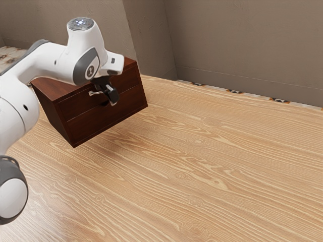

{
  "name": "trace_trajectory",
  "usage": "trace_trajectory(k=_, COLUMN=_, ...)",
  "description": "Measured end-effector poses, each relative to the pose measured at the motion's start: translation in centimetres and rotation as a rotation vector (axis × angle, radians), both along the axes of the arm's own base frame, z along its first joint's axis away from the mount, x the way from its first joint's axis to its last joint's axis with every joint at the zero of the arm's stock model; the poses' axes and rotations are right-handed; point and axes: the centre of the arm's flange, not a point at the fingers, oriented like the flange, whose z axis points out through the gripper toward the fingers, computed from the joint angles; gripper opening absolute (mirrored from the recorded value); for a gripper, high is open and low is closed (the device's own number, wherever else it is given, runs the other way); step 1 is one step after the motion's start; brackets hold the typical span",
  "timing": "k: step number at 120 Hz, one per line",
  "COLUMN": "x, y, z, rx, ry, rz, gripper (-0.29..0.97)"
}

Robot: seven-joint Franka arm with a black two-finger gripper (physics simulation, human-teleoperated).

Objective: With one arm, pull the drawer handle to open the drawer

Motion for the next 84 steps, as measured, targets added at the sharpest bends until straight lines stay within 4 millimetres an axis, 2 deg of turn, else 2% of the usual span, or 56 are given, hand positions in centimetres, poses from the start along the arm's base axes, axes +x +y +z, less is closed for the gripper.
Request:
trace_trajectory(k=15, x=0.2, y=0.1, z=-0.5, rx=-0.005, ry=0.005, rz=-0.002, gripper=0.68)
trace_trajectory(k=34, x=0.1, y=0.4, z=-0.2, rx=-0.001, ry=-0.002, rz=0.000, gripper=0.66)
trace_trajectory(k=60, x=-0.1, y=1.0, z=0.0, rx=0.005, ry=-0.017, rz=0.003, gripper=0.55)
trace_trajectory(k=84, x=0.2, y=0.5, z=-0.3, rx=0.003, ry=-0.017, rz=-0.008, gripper=0.47)
